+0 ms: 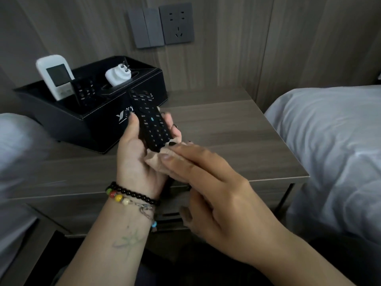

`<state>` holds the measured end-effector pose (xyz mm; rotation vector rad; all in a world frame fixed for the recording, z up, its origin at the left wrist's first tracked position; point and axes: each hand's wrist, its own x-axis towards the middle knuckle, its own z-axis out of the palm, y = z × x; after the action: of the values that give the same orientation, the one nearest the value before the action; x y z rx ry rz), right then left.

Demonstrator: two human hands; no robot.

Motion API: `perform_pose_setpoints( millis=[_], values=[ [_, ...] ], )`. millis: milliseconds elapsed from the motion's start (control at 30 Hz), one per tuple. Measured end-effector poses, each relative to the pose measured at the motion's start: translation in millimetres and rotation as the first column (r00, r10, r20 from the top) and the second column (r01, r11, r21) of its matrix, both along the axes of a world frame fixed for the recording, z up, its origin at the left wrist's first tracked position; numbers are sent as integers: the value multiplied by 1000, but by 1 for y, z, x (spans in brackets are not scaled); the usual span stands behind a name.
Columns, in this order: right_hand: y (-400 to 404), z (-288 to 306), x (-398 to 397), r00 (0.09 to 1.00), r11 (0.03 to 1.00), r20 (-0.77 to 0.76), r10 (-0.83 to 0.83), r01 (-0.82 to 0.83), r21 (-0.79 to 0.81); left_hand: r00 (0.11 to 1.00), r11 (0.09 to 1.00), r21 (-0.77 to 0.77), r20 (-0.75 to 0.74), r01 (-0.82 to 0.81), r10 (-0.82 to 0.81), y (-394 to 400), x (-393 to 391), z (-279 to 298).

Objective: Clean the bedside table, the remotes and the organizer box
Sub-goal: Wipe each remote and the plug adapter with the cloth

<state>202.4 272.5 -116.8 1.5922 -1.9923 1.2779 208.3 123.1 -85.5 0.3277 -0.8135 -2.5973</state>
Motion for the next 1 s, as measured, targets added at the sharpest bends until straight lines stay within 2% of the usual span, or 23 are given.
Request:
perform_pose_setpoints(
  millis=[67,100,133,200,267,333,367,400,433,500,533,600,633,667,733,800,867,900,967,1000],
  values=[
    [-2,-2,-1,999,999,37,-29,30,-43,997,995,94,-68,-37,44,-4,-3,-1],
    [-4,-3,-1,991,994,121,-51,62,-87,993,993,105,-103,-50,61,-3,-4,-2],
    [-7,-3,0,966,986,253,-61,98,-137,989,994,87,-130,-66,77,0,-4,-1],
    [-11,-2,4,821,966,571,-21,164,-199,981,994,-31,-165,-109,103,8,-3,4],
    [-11,1,5,570,960,816,99,162,-229,969,955,-247,-223,-162,106,14,0,8],
    [-7,8,2,232,925,917,324,126,-358,951,876,-429,-296,-219,93,16,3,8],
    [-3,13,-1,80,888,896,437,119,-444,942,841,-480,-323,-250,96,17,4,7],
    [0,15,-4,-32,856,860,509,123,-502,933,810,-513,-344,-284,109,18,4,6],
    [2,15,-10,-127,840,831,541,133,-526,924,777,-543,-362,-318,125,19,4,6],
    [6,22,-10,-379,794,725,575,44,-606,906,694,-610,-395,-383,153,20,4,6],
    [8,23,-10,-415,802,716,561,61,-594,896,645,-641,-411,-416,170,19,3,6],
    [19,22,-13,-286,851,813,507,17,-525,873,537,-696,-448,-477,195,17,3,5],
    [19,20,-20,-273,852,827,492,-46,-522,864,495,-714,-467,-495,189,18,3,3],
    [16,18,-24,-333,845,815,475,-87,-528,861,469,-729,-480,-499,171,19,3,2],
    [18,20,-25,-425,832,765,484,-47,-553,872,441,-762,-477,-474,114,24,4,1],
    [16,20,-23,-455,801,715,531,-5,-599,887,420,-793,-456,-441,72,28,4,-1],
    [15,21,-23,-404,820,737,541,58,-570,885,424,-783,-452,-455,115,30,3,-2],
    [15,22,-21,-299,838,788,538,90,-538,880,446,-762,-445,-470,166,30,2,-2],
    [15,26,-13,118,908,925,362,181,-378,893,581,-680,-374,-447,250,31,-1,-2],
    [13,23,-10,272,918,918,289,192,-346,916,686,-611,-320,-395,242,31,-3,-2]
  ],
)
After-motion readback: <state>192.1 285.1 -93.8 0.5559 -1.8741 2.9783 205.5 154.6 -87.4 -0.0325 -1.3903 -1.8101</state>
